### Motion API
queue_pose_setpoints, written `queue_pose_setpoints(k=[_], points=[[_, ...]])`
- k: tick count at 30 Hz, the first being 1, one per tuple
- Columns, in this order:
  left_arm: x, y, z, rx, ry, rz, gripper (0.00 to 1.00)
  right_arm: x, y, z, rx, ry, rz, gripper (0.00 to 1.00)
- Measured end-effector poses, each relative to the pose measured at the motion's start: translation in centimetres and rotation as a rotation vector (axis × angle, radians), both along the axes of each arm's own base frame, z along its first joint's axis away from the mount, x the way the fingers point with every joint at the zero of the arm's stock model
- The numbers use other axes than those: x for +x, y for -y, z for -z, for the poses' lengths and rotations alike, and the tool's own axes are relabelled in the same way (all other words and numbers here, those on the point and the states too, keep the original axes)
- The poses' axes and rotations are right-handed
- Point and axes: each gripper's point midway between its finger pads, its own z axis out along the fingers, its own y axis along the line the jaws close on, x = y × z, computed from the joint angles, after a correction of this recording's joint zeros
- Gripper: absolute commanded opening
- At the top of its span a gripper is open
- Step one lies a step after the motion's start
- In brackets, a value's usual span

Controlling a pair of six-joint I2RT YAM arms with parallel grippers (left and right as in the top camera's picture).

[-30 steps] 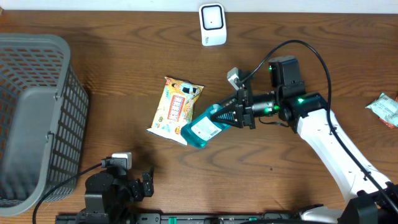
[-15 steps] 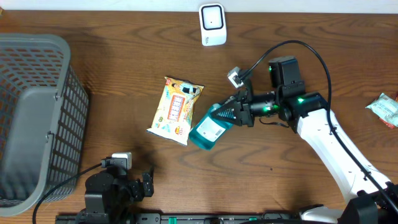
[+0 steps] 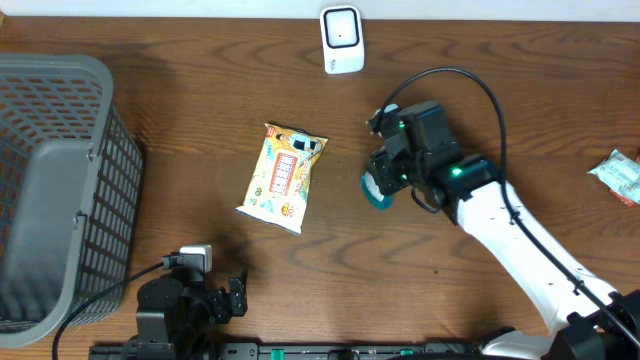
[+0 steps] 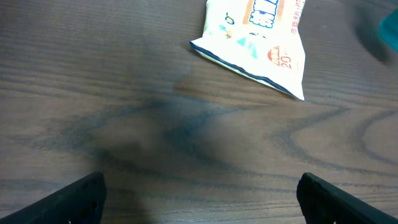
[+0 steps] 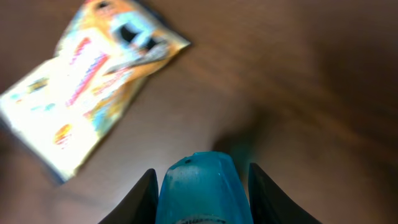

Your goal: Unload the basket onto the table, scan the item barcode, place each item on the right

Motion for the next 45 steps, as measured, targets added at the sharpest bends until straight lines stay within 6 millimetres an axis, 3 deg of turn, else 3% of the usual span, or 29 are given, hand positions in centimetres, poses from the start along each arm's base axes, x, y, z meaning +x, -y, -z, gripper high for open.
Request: queue_pose_setpoints(k=[4,8,11,15,21,39,40,45], points=[[0.0,0.0,0.0,0.000,0.000,0.000,0.98,1.2,0.6,0.4,-0.075,0.051,0.049,0.10],[0.0,0.0,0.0,0.000,0.000,0.000,0.98,1.8,1.0,3.0,-0.138,0.017,0.074,0.11],[0.0,0.0,0.0,0.000,0.000,0.000,0.98,2.9,0.8,3.1,-0.144,0.035,0.085,0.35],[0.0,0.0,0.0,0.000,0.000,0.000,0.98,3.2,0.8,3.4,-0.154,0.034,0.093,0.58],[0.0,0.0,0.0,0.000,0.000,0.000,0.98,3.6,0.8,3.3,-0.151,0.048,0.100,0.68],[0.0,0.0,0.0,0.000,0.000,0.000,0.98,3.6,0.9,3.5,-0.123,0.084,0.124,0.73],[0.0,0.0,0.0,0.000,0.000,0.000,0.98,3.7,0.9,3.5,-0.116,0.097,0.128,0.70],[0.0,0.0,0.0,0.000,0.000,0.000,0.98,3.9,0.9,3.5,-0.105,0.135,0.137,0.31]])
